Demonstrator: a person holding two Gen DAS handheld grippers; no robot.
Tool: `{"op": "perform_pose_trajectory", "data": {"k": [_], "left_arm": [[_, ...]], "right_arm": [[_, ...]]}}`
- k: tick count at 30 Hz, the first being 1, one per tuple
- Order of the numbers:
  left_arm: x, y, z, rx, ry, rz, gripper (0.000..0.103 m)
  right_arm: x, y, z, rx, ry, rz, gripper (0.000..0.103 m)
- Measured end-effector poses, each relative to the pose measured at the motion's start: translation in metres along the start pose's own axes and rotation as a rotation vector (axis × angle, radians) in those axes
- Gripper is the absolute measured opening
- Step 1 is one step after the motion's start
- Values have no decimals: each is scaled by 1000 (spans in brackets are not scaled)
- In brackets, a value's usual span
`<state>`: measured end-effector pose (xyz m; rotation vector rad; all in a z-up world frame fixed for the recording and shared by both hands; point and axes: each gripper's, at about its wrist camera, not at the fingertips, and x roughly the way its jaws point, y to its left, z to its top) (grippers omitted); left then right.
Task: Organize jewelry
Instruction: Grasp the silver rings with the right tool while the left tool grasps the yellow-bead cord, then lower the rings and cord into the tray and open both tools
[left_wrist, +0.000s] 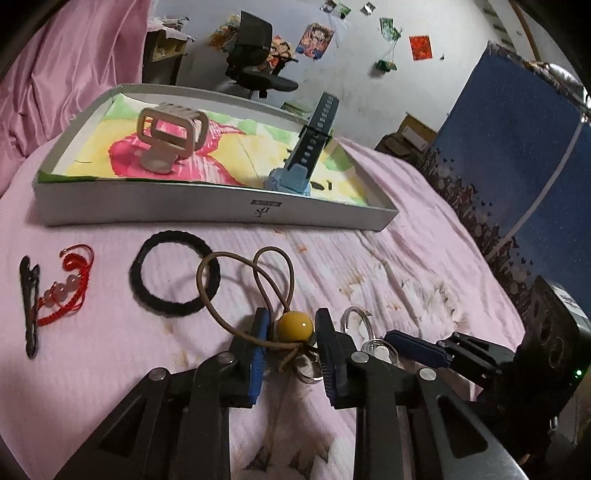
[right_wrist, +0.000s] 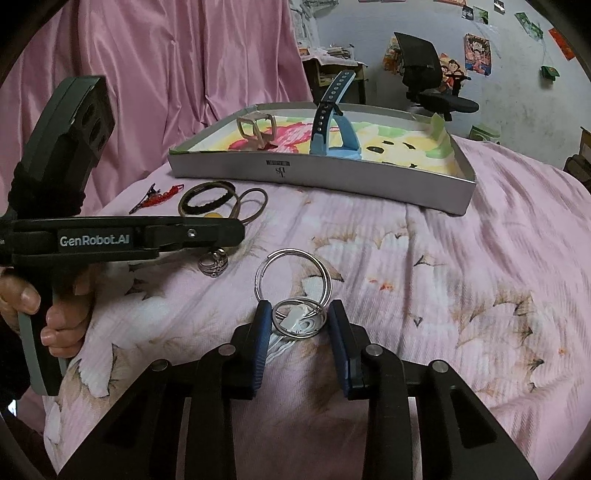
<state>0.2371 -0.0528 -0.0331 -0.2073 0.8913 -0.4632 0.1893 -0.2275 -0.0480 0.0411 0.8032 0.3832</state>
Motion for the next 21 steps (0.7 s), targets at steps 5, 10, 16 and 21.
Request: {"op": "perform_pose_trajectory", "data": {"k": [5, 10, 16, 21], "left_arm": [[-13, 0, -6, -1, -48, -11, 24], [-25, -7, -9, 44, -74, -3, 24], [-38, -17, -9, 109, -109, 24, 24], [-47, -22, -2, 135, -134, 44, 24]], "right_arm": [[-5, 0, -1, -1, -26, 5, 28], [-12, 0, 0, -7, -60, 8, 28], [-24, 1, 4, -16, -126, 17, 28], [-35, 2, 11, -31, -192, 14, 28]]}}
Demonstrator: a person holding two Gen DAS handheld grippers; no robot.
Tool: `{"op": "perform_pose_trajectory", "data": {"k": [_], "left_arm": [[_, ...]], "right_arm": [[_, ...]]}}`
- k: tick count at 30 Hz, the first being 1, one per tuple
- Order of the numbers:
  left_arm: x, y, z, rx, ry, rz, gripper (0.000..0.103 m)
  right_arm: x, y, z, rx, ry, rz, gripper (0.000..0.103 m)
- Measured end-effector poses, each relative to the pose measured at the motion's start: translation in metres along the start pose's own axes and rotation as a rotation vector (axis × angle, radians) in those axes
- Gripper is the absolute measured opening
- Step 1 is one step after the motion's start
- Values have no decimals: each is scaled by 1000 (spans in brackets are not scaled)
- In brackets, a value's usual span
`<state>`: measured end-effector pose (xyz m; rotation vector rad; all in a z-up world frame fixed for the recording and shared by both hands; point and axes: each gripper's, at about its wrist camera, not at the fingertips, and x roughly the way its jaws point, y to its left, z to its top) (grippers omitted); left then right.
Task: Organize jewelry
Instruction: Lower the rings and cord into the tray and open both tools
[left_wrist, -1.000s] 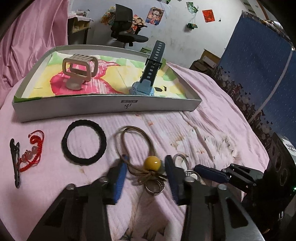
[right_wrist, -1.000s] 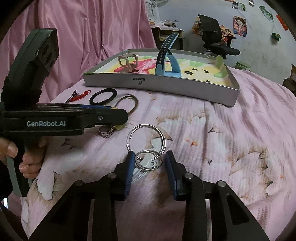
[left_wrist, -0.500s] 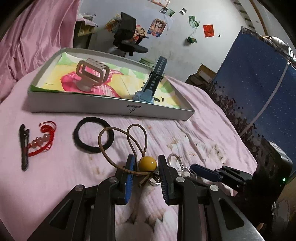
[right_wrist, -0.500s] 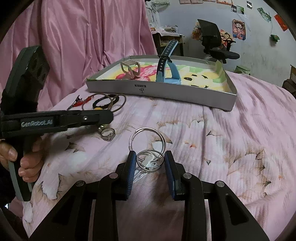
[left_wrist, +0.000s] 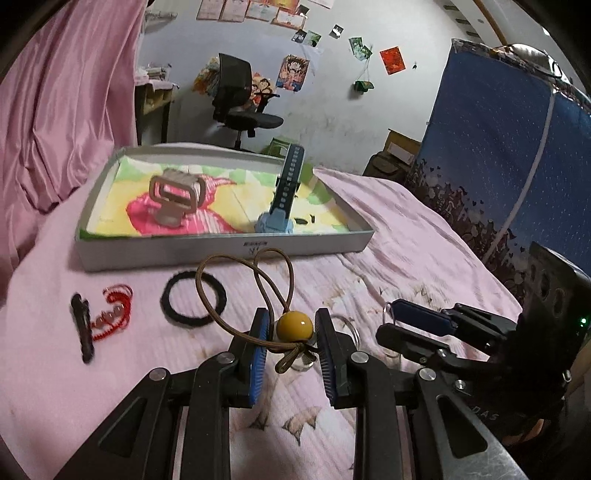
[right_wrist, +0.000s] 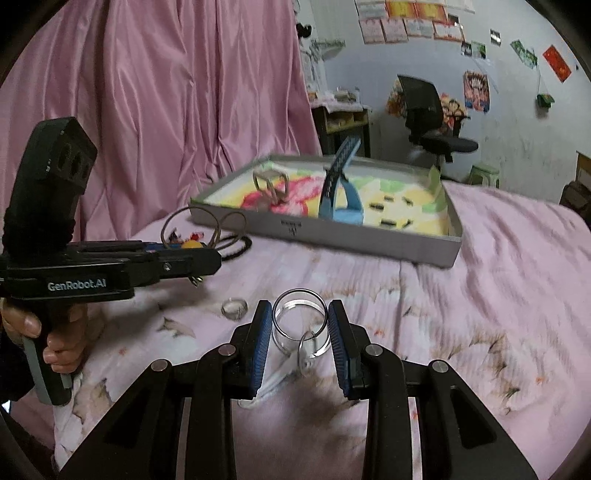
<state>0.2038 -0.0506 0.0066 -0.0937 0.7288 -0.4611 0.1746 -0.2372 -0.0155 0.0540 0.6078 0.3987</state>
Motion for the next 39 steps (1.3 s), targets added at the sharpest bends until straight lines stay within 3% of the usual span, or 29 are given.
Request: {"op": "perform_pose_trajectory", "data": {"k": [12, 16, 23, 35, 39], "left_arm": [[9, 8, 55, 19, -58, 19, 24], [27, 17, 76, 21, -61, 67, 24], [69, 40, 97, -29, 1, 93, 24], [119, 58, 90, -99, 187, 171, 24], [118, 57, 88, -90, 180, 191, 24]], "right_arm": [[-8, -20, 54, -32, -110, -36, 28], [14, -36, 84, -21, -125, -62, 28], [74, -62, 111, 22, -72, -110, 28], [133, -83, 95, 96, 107, -130, 28], [141, -85, 89, 100, 145, -125, 28]]}}
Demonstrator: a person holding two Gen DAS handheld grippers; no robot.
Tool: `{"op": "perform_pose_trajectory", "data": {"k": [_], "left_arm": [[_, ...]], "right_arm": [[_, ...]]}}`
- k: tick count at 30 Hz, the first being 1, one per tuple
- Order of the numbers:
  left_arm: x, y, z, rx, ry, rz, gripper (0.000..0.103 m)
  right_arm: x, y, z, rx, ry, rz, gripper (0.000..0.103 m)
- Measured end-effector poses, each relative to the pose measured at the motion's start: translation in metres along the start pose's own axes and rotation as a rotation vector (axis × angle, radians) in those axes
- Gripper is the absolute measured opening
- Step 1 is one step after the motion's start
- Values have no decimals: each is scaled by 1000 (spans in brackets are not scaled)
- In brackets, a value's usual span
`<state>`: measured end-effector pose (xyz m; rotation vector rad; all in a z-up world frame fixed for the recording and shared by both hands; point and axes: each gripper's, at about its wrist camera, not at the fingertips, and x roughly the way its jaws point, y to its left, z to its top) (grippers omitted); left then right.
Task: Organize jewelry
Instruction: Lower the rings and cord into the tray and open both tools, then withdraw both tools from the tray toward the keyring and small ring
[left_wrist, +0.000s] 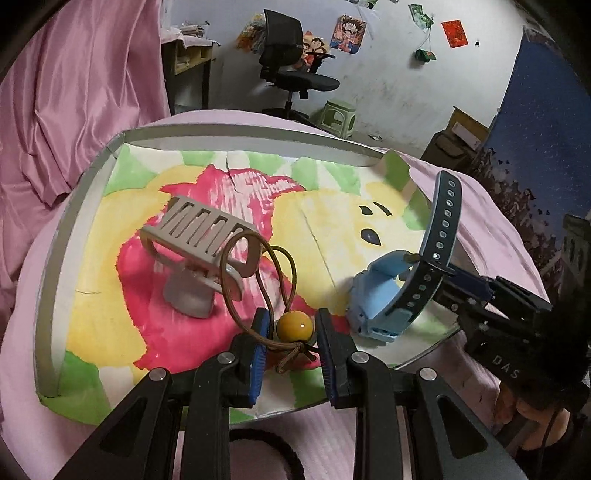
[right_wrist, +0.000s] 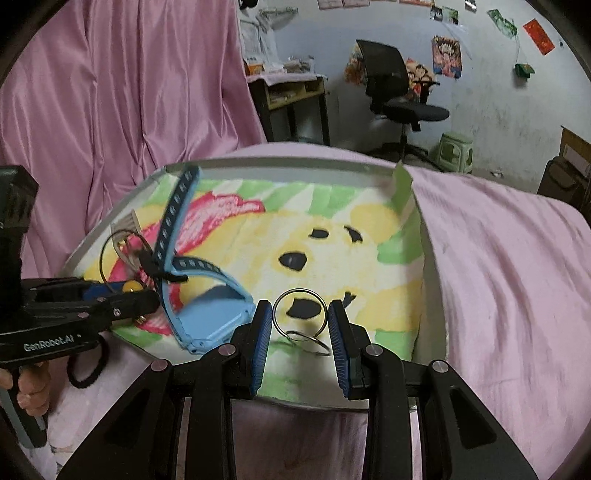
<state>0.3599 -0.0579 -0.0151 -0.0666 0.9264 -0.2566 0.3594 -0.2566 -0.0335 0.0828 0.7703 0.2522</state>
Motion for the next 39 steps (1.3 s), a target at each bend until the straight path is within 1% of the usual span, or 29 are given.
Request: {"op": "perform_pose_trajectory", "data": {"k": [3, 4, 6, 7, 8, 10, 12, 13, 14, 16, 17, 19, 21, 22, 24, 27, 29, 35, 39], "left_arm": [[-2, -1, -1, 7, 0, 6, 27], [-2, -1, -1, 10, -2, 11, 33], [-7, -2, -4, 17, -22, 22, 49], [-10, -2, -5, 18, -37, 24, 54], [-13, -1, -6, 18, -50, 22, 57], [-20, 0, -7, 15, -70, 17, 58], [-28, 0, -11, 10, -94, 11, 59], [-31, 0, -12, 9, -103, 13, 62], [-38, 0, -15, 7, -123, 16, 67], [-47, 1, -20, 4, -158, 16, 71], [-55, 1, -24, 2, -189, 16, 76], [-69, 1, -30, -6, -236, 17, 81], [-81, 1, -37, -11, -282, 16, 84], [-85, 1, -39, -12, -296, 17, 87], [-97, 0, -48, -12, -342, 22, 89], [-111, -1, -59, -11, -389, 28, 94], [-121, -1, -69, -9, -427, 24, 100], [-142, -6, -91, 23, -496, 20, 101], [-153, -8, -106, 32, -521, 24, 103]], "right_arm": [[6, 2, -3, -1, 23, -1, 30], [7, 1, -4, 1, 24, -2, 31], [4, 0, -5, 6, 16, -1, 40], [1, -1, -6, 9, 9, -1, 42], [-2, -2, -7, 13, 0, -3, 42], [-8, -2, -9, 14, -16, -5, 42], [-18, 0, -11, 8, -47, -15, 48], [-24, 2, -12, 4, -68, -19, 50], [-31, 3, -13, 1, -92, -20, 54], [-46, 6, -15, -5, -145, -22, 60], [-53, 6, -16, -7, -162, -23, 65], [-70, 12, -20, -15, -217, -25, 70], [-86, 17, -25, -19, -266, -34, 80], [-93, 20, -28, -20, -291, -39, 82], [-105, 22, -30, -19, -326, -44, 89], [-123, 27, -36, -14, -376, -48, 93], [-134, 31, -42, -12, -402, -50, 96], [-154, 40, -61, -9, -445, -59, 98], [-169, 47, -75, -18, -473, -61, 101]]}}
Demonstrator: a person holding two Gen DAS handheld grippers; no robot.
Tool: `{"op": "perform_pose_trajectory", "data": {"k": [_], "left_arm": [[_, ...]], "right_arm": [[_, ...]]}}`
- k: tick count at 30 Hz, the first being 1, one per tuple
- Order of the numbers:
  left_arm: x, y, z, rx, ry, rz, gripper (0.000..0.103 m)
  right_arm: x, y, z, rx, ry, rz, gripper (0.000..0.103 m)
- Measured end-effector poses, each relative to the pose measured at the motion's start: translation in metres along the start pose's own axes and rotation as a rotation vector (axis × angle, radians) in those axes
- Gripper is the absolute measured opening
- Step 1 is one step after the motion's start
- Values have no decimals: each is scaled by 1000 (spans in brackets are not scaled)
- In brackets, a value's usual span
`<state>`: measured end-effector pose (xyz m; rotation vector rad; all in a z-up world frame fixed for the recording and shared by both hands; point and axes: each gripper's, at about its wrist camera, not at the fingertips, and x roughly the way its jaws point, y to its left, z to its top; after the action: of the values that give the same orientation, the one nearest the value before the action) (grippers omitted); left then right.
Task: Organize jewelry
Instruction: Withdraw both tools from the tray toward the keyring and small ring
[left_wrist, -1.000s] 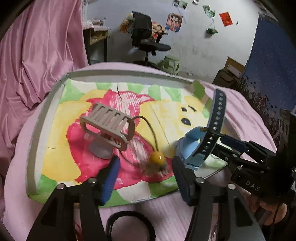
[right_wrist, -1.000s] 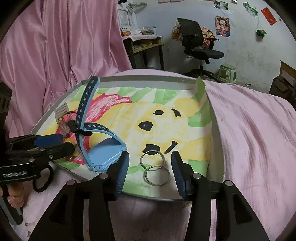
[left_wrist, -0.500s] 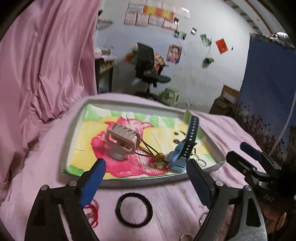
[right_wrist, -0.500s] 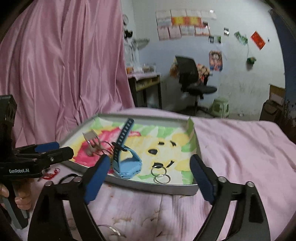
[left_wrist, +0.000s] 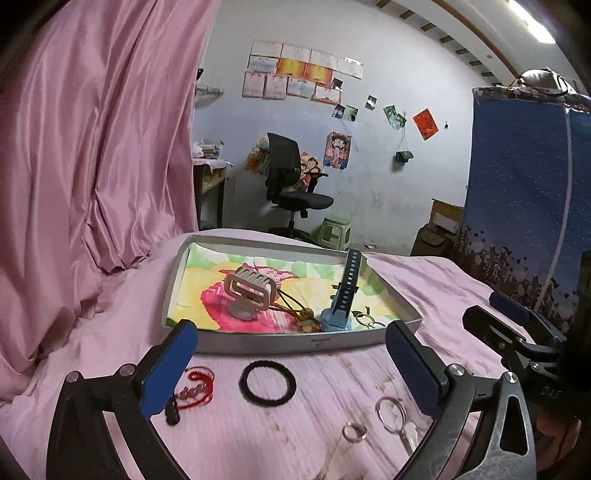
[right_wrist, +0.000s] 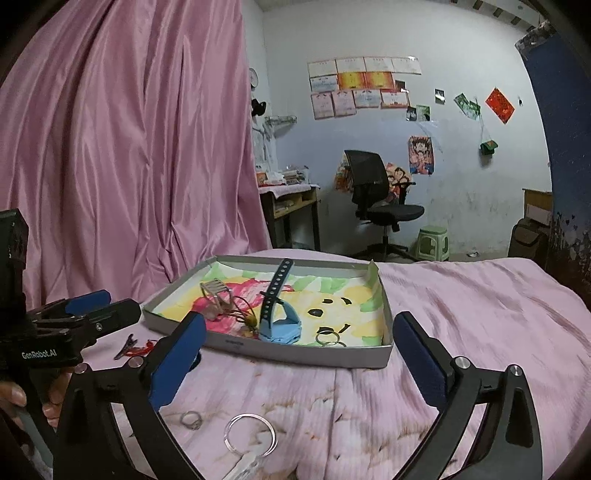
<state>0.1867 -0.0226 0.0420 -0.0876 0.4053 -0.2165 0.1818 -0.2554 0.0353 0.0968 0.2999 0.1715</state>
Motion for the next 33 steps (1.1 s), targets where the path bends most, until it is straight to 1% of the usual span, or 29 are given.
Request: {"op": "perform_pose_trajectory", "data": {"k": [6, 15, 24, 33], "left_arm": [[-19, 6, -14, -6, 0, 8, 103], [-39, 15, -35, -6, 38, 6, 103], [-33, 26, -45, -29, 127, 4, 103], [-16, 24, -49, -18, 225, -23, 103]], "right_arm": [[-20, 8, -8, -20, -14, -7, 101], [-35, 18, -20, -57, 20, 4, 101], [-33, 17, -33, -76, 100, 9, 101], [-24, 16, -46, -86, 218, 19, 101]]}}
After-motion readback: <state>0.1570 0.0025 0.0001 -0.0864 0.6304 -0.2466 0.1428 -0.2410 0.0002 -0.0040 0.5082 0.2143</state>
